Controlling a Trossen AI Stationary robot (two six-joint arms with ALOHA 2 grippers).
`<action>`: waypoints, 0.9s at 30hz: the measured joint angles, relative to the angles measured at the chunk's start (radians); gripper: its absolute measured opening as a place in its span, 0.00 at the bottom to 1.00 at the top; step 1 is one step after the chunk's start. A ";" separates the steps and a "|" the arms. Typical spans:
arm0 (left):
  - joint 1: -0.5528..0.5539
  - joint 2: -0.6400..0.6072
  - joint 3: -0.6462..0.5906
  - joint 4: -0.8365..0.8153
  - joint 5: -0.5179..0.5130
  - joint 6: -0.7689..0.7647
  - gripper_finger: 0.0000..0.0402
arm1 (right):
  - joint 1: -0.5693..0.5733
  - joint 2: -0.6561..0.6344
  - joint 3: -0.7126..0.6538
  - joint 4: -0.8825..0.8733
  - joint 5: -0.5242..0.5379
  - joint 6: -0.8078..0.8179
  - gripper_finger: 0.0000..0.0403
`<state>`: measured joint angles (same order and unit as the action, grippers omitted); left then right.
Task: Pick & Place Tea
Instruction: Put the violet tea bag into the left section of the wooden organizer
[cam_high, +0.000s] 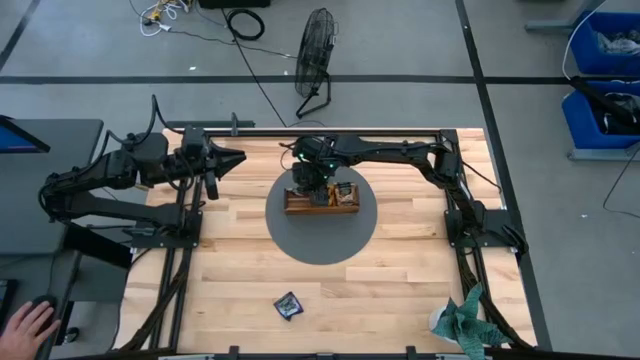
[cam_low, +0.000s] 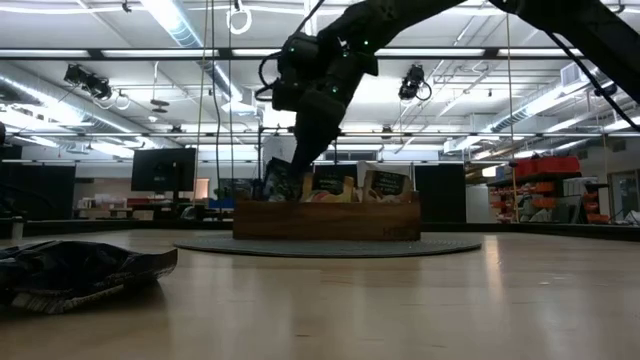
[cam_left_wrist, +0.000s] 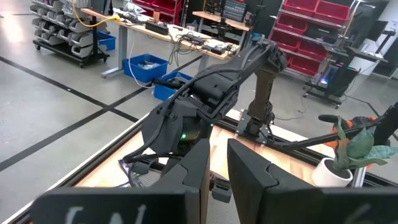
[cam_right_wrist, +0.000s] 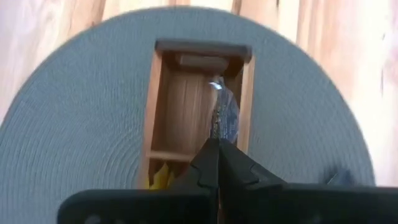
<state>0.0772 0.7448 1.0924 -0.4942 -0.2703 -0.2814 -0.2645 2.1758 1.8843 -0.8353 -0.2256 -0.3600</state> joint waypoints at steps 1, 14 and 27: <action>0.000 0.000 0.000 0.000 0.000 0.000 0.14 | 0.002 0.005 0.000 0.004 0.000 -0.003 0.00; 0.000 0.000 0.000 0.000 -0.009 -0.003 0.14 | 0.008 0.017 0.001 0.024 0.000 -0.018 0.04; 0.000 0.000 0.000 0.000 -0.009 -0.003 0.14 | 0.010 0.028 0.001 0.069 0.105 0.010 0.22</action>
<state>0.0772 0.7448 1.0924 -0.4942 -0.2794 -0.2844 -0.2550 2.2040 1.8854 -0.7658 -0.1210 -0.3503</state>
